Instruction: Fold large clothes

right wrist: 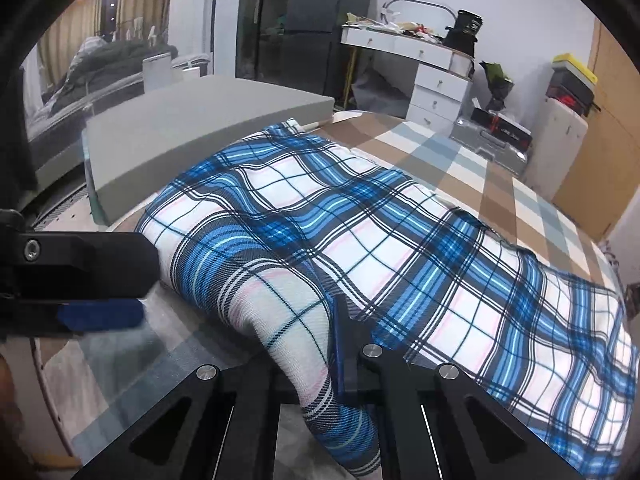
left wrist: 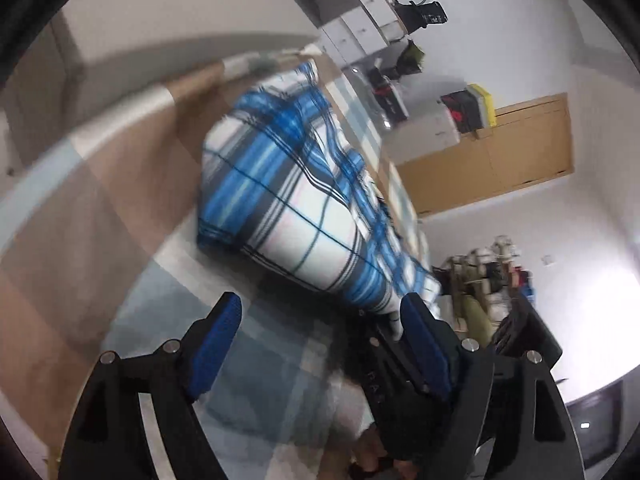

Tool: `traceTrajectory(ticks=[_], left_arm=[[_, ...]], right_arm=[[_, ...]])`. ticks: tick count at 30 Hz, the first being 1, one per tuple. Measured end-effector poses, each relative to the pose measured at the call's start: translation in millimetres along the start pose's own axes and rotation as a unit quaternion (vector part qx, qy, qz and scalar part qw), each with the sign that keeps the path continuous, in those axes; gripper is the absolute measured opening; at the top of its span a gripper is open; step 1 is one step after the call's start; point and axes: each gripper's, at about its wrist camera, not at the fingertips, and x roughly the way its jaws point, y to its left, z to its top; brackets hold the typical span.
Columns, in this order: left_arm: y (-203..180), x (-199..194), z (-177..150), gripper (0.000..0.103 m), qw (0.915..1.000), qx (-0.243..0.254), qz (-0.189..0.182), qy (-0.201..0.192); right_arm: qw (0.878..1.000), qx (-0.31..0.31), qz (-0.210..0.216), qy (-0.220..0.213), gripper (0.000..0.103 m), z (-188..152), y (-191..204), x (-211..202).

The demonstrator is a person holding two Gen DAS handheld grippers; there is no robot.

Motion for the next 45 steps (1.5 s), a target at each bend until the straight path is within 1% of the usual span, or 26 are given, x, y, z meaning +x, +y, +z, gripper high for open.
traceTrajectory(ticks=[2,3,5,9,12,14,16,18,19,20,23,25,27,28,30,32,33,34,35,36,39,40,42,43,44,45], left_arm=[[5.2,9.5,6.0,0.078,0.9992,-0.03,-0.023,0.009],[6.3,15.4,9.9,0.077,0.9988,-0.04,-0.026,0.01],[0.7,20.3,16.5,0.077,0.9989,-0.036,-0.03,-0.001],[-11.5,33.4,23.2,0.077,0.9992,-0.037,-0.002,-0.016],[-23.3,37.2,15.7,0.075,0.9987,-0.02,0.028,-0.038],[-23.2,37.1,10.0,0.063,0.997,-0.017,0.052,-0.054],[-20.6,39.7,8.3,0.028,0.9945,-0.021,0.077,-0.068],[-19.3,39.4,8.4,0.014,0.9927,-0.006,0.095,-0.074],[-19.3,39.3,9.0,0.01,0.9924,0.0,0.097,-0.076],[-21.7,37.5,9.0,0.009,0.9917,0.012,0.101,-0.078],[-31.2,31.6,6.8,0.007,0.987,0.054,0.116,-0.097],[-35.6,31.7,7.9,0.007,0.983,0.072,0.129,-0.11],[-37.5,30.4,10.1,0.007,0.98,0.084,0.137,-0.117],[-37.1,30.8,10.8,0.007,0.9794,0.087,0.139,-0.119],[-37.9,32.0,9.9,0.007,0.9771,0.098,0.144,-0.122],[-40.1,32.4,7.2,0.007,0.9753,0.108,0.147,-0.125],[-42.8,32.8,7.0,0.007,0.9737,0.116,0.15,-0.127],[-47.1,33.0,5.8,0.007,0.9722,0.124,0.152,-0.129],[-50.5,33.7,4.8,0.007,0.9708,0.131,0.153,-0.131],[-54.5,33.6,4.2,0.007,0.9687,0.142,0.154,-0.133],[-67.9,32.8,0.2,0.007,0.9606,0.179,0.158,-0.142],[-73.6,33.2,-1.4,0.007,0.957,0.194,0.16,-0.144],[-94.3,35.6,-8.3,0.007,0.9419,0.245,0.17,-0.154],[-100.2,36.3,-11.5,0.007,0.9364,0.262,0.173,-0.157],[-115.2,39.4,-16.8,0.007,0.9252,0.295,0.177,-0.161],[-125.7,41.4,-20.2,0.007,0.9186,0.315,0.176,-0.162]], right_arm=[[1.0,0.006,0.005,-0.003,0.005,-1.0,-1.9,-1.4],[1.0,0.008,0.006,-0.003,0.005,-1.8,-2.4,-2.4],[1.0,0.013,0.011,-0.004,0.005,-4.4,-3.6,-5.7],[0.999,0.026,0.023,-0.005,0.005,-9.5,-5.2,-15.0],[0.999,0.03,0.032,-0.012,0.005,-13.1,-3.8,-25.8],[0.998,0.031,0.045,-0.015,0.004,-15.8,-2.5,-32.8],[0.998,0.028,0.059,-0.015,0.004,-19.0,-0.2,-37.3],[0.997,0.014,0.069,-0.01,0.007,-22.5,3.1,-37.0],[0.997,0.005,0.077,-0.001,0.012,-24.5,4.1,-36.0],[0.996,-0.004,0.085,0.003,0.013,-26.9,3.4,-37.6],[0.992,-0.004,0.125,-0.007,0.028,-36.1,-9.9,-58.3],[0.988,0.025,0.149,-0.019,0.045,-44.1,-28.0,-78.1],[0.988,0.066,0.137,-0.035,0.053,-52.6,-52.1,-94.7],[0.988,0.09,0.12,-0.04,0.054,-56.6,-64.7,-99.8],[0.985,0.151,0.071,-0.046,0.054,-65.3,-95.7,-102.5],[0.979,0.2,0.025,-0.031,0.055,-72.3,-120.4,-90.2],[0.977,0.209,0.015,-0.025,0.052,-73.0,-127.3,-82.8],[0.977,0.213,0.012,-0.015,0.046,-74.6,-130.0,-74.0],[0.977,0.21,0.016,-0.008,0.044,-74.9,-129.0,-66.3],[0.978,0.205,0.02,-0.005,0.043,-74.8,-126.2,-61.4],[0.981,0.19,0.007,0.038,0.039,-78.8,-118.0,-35.4],[0.981,0.19,0.004,0.034,0.039,-80.9,-117.3,-32.7],[0.984,0.178,-0.002,0.032,0.039,-80.4,-114.6,-33.4],[0.984,0.177,0.001,0.034,0.039,-80.4,-115.2,-33.8],[0.983,0.183,0.009,0.033,0.039,-81.3,-117.8,-35.1],[0.981,0.192,0.019,0.033,0.038,-82.2,-121.6,-36.4]])
